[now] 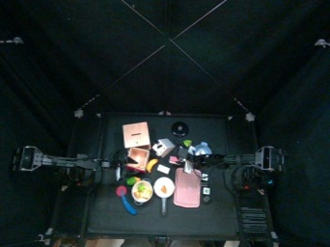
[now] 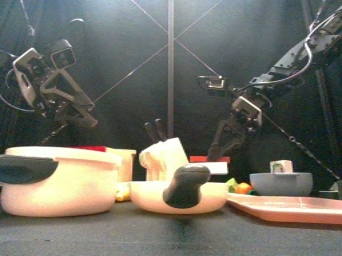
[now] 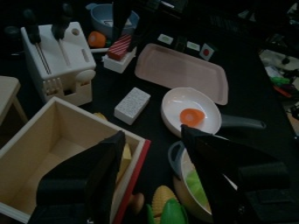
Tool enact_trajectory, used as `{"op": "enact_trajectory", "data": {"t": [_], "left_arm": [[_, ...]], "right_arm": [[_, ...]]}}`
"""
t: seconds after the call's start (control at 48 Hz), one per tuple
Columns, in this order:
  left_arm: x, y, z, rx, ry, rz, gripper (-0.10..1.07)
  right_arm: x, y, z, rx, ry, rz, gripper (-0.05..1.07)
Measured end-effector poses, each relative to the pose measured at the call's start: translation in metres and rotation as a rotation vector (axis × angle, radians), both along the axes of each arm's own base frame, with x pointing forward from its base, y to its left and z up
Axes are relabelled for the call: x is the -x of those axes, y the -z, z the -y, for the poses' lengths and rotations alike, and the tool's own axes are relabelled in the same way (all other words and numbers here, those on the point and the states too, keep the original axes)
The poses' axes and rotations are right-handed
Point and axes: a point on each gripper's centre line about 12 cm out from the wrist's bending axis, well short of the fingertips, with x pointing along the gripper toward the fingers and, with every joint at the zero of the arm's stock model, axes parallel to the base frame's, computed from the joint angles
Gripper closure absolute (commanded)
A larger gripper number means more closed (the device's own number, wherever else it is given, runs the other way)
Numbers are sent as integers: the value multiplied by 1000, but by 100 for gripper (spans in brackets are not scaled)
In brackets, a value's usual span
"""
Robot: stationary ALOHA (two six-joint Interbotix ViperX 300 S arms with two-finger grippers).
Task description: Separate rice and salmon
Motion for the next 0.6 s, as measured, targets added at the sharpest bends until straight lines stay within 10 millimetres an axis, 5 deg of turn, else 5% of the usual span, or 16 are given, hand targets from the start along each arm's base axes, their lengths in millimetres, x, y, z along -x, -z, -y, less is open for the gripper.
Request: {"op": "enact_trajectory", "data": {"t": [0.604], "left_arm": [[-39,-26,12,-110,134,148,6]], "right_arm": [[-24,-85,-45,11,-191,296,54]]}}
